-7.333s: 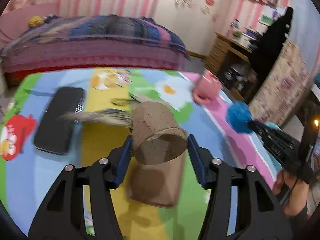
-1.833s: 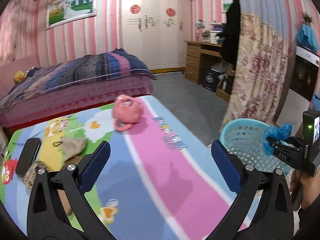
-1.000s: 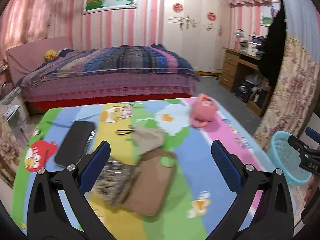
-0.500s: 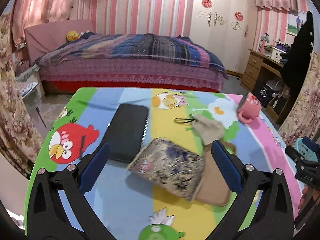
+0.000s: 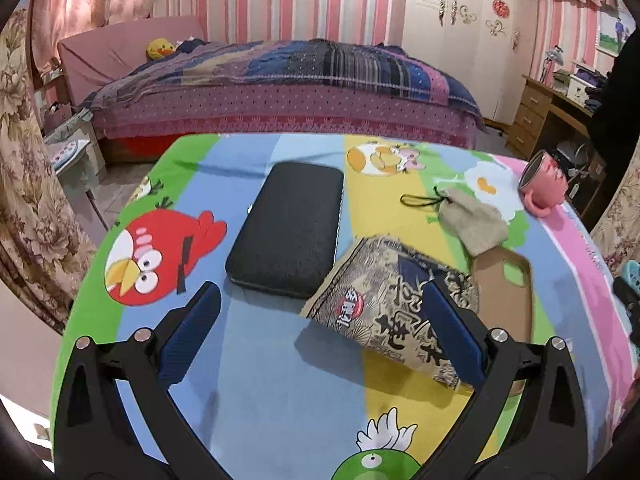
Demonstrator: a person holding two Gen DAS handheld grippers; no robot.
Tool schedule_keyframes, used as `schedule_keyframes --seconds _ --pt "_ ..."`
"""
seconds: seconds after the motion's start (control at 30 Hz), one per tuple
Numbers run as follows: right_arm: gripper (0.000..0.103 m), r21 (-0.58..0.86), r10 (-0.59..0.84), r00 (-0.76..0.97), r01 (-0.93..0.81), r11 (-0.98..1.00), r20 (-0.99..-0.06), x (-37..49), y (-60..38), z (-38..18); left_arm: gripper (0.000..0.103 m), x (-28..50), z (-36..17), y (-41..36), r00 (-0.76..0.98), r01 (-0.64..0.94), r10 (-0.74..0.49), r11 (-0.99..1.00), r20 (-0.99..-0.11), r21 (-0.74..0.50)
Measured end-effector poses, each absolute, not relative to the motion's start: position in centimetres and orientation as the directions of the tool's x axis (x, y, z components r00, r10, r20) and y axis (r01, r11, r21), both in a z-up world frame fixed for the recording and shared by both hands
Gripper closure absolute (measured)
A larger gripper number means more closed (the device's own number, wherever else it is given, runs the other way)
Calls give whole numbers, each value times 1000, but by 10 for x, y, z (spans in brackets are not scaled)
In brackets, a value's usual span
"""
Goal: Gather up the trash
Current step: 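Move both open grippers back over the table items, then grasp the printed snack bag with the left gripper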
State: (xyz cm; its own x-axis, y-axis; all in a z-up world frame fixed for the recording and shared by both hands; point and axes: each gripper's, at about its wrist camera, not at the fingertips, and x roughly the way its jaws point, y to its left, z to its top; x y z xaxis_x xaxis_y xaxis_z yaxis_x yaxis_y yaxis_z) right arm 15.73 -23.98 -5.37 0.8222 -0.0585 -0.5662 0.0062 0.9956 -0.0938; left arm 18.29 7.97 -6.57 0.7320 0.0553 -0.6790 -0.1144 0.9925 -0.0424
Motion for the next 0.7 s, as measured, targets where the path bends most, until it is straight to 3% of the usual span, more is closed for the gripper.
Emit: schedule_keyframes --seconds 0.47,0.5,0.6,0.67,0.7 --pt "5 -57 -23 806 -14 998 -592 167 -239 -55 8 208 -104 58 605 -76 -110 978 -789 -195" --pt "5 -58 -21 805 -17 998 -593 168 -238 -56 11 208 -103 56 602 -64 -133 975 -787 -214" --pt "5 -64 -21 802 -21 998 -597 168 -237 -58 34 209 -100 52 597 -27 -175 971 -783 -238" --pt "5 -55 -16 801 -21 998 -599 167 -238 -58 60 209 -100 50 592 -12 -181 972 -785 -233" --pt "5 -50 -12 801 -22 998 -599 167 -237 -58 66 210 -100 50 588 -6 -191 971 -786 -240"
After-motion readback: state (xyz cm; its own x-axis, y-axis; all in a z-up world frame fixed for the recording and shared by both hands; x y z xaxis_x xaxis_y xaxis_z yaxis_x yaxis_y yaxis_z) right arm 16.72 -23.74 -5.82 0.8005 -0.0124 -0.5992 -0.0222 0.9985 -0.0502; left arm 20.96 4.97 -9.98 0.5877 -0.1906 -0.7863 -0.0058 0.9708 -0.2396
